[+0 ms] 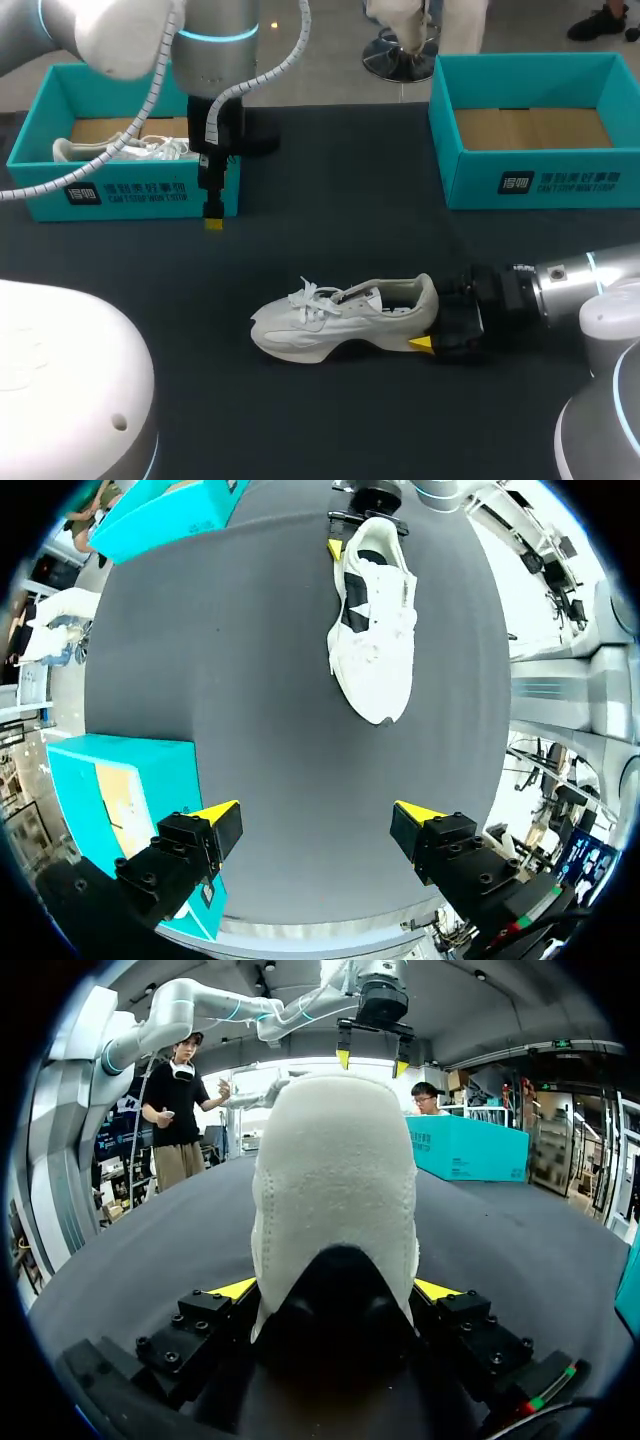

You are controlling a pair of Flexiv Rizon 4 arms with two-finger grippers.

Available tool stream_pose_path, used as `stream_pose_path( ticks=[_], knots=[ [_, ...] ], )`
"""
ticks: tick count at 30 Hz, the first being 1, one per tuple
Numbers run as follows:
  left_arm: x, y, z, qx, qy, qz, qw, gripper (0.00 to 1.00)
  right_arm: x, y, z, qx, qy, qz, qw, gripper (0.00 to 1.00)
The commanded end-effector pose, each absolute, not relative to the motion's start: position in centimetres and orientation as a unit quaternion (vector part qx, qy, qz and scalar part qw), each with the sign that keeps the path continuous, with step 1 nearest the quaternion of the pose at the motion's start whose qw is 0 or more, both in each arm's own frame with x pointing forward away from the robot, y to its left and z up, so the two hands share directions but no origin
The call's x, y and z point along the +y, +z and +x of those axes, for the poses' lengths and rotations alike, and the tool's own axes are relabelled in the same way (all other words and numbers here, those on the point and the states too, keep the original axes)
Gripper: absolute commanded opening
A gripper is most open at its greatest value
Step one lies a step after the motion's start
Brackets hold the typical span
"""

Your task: Take the shoe out of the shoebox, open the shoe tongue, remove and reinsert the insole, then place the shoe into the shoebox

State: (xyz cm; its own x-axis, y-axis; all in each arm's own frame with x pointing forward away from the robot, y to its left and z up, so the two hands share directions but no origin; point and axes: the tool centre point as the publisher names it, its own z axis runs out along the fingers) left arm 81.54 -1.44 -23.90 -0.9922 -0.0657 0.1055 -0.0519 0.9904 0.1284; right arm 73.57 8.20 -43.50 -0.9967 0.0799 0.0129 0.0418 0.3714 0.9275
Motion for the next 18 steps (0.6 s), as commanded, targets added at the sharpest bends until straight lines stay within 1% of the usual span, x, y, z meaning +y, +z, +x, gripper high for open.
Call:
stream_pose_path(
  ticks=[1,8,11,14,18],
  knots=[
    [-1.8,-23.9,81.9,-0.996,-0.067,0.029,0.058,1.0,8.5,-43.9,73.6,0.829,0.558,0.037,0.018,0.0],
    [-1.8,-23.9,81.9,-0.996,-0.067,0.029,0.058,1.0,8.5,-43.9,73.6,0.829,0.558,0.037,0.018,0.0],
    [-3.2,-24.0,80.4,-0.991,-0.065,0.119,0.018,1.0,8.5,-43.9,73.6,0.829,0.558,0.037,0.018,0.0],
    [-5.8,-24.3,78.8,-0.961,-0.1,0.258,-0.008,1.0,8.5,-43.9,73.6,0.829,0.558,0.037,0.018,0.0],
    [-8.2,-25.0,77.8,-0.919,-0.117,0.375,-0.027,1.0,8.5,-43.9,73.6,0.829,0.558,0.037,0.018,0.0]
  ],
)
